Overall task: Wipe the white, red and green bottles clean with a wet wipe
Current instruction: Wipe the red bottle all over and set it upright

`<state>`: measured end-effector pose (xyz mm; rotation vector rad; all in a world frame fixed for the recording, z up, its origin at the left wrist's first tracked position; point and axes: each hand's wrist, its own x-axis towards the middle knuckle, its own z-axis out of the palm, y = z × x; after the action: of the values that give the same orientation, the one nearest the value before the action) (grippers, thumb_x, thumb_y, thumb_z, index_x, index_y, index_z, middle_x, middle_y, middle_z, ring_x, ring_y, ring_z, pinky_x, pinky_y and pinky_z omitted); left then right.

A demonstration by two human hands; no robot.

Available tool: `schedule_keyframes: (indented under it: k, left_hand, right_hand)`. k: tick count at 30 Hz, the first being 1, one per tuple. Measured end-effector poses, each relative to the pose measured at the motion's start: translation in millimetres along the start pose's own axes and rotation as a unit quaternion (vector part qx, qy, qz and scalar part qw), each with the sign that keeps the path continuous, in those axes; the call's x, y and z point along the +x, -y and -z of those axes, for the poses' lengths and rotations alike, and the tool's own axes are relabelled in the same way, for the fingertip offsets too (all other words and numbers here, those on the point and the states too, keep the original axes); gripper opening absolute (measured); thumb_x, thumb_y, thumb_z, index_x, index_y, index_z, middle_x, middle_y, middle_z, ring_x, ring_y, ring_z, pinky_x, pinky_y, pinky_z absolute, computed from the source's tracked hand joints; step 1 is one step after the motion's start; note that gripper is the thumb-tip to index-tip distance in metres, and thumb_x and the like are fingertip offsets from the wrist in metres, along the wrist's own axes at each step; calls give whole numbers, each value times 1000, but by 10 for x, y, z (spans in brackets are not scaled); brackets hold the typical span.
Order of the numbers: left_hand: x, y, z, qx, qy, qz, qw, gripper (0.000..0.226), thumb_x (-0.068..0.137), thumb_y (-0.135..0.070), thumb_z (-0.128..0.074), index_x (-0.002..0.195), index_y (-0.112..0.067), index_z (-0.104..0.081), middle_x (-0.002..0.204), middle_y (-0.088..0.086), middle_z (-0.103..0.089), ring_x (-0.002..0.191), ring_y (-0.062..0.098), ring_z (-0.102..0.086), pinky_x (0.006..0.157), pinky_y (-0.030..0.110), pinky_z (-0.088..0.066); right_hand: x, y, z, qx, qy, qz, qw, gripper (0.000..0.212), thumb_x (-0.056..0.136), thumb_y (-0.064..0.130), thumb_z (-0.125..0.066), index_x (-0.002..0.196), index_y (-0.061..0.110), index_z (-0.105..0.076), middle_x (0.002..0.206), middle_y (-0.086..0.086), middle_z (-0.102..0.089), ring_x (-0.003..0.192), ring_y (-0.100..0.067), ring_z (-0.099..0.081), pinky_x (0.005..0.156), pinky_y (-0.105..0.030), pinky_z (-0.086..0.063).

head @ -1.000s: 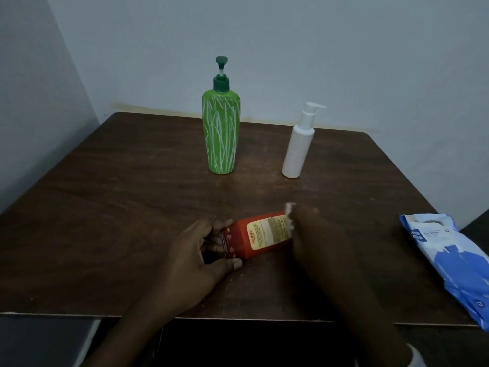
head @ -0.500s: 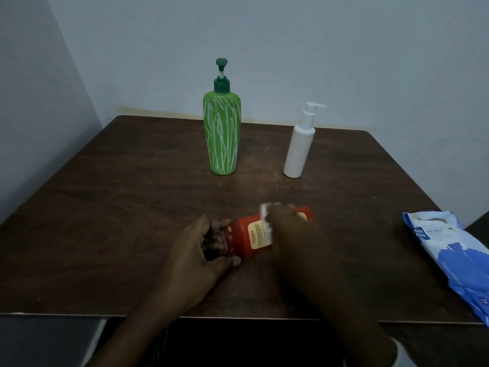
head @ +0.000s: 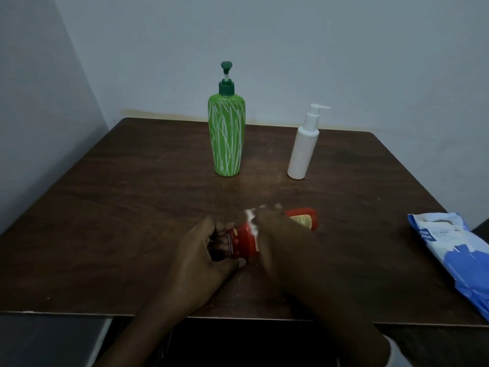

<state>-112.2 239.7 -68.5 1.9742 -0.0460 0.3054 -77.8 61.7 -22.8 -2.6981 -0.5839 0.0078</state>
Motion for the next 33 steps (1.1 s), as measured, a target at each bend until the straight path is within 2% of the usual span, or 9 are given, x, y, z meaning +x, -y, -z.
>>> schedule_keyframes:
  k: [3,5,9,12,19,25,29,31,33]
  left_hand:
    - [-9,-5,3,-10,10,7,1000,56,60,-3,-97,91,-32,-61,113,-13,-72,98,3,-72,80,22,-61]
    - [-7,-8,1,-9,8,6,1000,55,60,-4,-97,90,-32,-60,115,-15,-71,98,1,-71,81,21,-60]
    - [0,3,1,-23,10,16,1000,53,59,-3,-98,94,-25,-65,114,-18,-71,97,-2,-70,81,19,-60]
    - [0,17,2,-19,2,21,1000,52,57,-6,-99,94,-23,-68,106,-14,-75,91,3,-73,78,28,-63]
    - [2,73,13,-38,-9,26,999,51,57,-10,-97,101,-18,-72,97,-4,-79,86,13,-77,78,42,-64]
    - [7,55,7,-56,-1,23,998,61,61,5,-93,106,-28,-69,101,-13,-78,87,8,-76,76,22,-60]
    - [0,90,-6,-36,2,12,999,49,61,6,-93,99,-17,-71,94,-5,-78,82,8,-76,72,24,-60]
    - [-3,103,-9,-30,-9,10,999,47,59,-1,-94,96,-19,-71,92,-5,-77,82,10,-76,73,32,-62]
    - [4,87,-4,-22,-15,9,1000,48,56,-10,-97,95,-21,-71,93,-5,-77,83,9,-75,74,31,-62]
  right_hand:
    - [36,-331,271,15,-21,-133,991,24,97,27,-51,120,26,-49,114,2,-59,91,-4,-54,85,-29,-52]
    - [8,-425,357,8,-44,-169,985,15,98,28,-49,113,27,-49,106,3,-60,84,-4,-54,78,-25,-51]
    - [14,-195,289,-16,12,-135,991,45,94,23,-56,136,26,-40,137,-1,-50,121,-15,-51,101,-35,-46]
    - [54,112,88,-8,76,-49,996,76,88,14,-64,149,27,-20,158,2,-20,146,-19,-15,116,-41,-24]
    - [-47,223,-133,-2,11,72,997,59,100,21,-40,153,27,-14,161,7,-10,147,-10,-1,107,-19,3]
    - [-433,144,-334,-29,-99,115,988,49,86,22,-36,131,16,-55,143,-1,-49,136,-12,-34,108,-36,-38]
    - [-259,285,-287,-8,-136,86,987,47,88,17,-42,134,17,-52,140,1,-53,132,-4,-34,111,-22,-24]
    - [-124,347,-228,11,-103,76,992,50,94,14,-46,143,20,-42,148,2,-42,134,-1,-17,109,-12,-2]
    - [-28,325,-140,26,-47,59,997,55,97,17,-49,148,25,-30,156,1,-29,142,-7,-14,114,-17,-2]
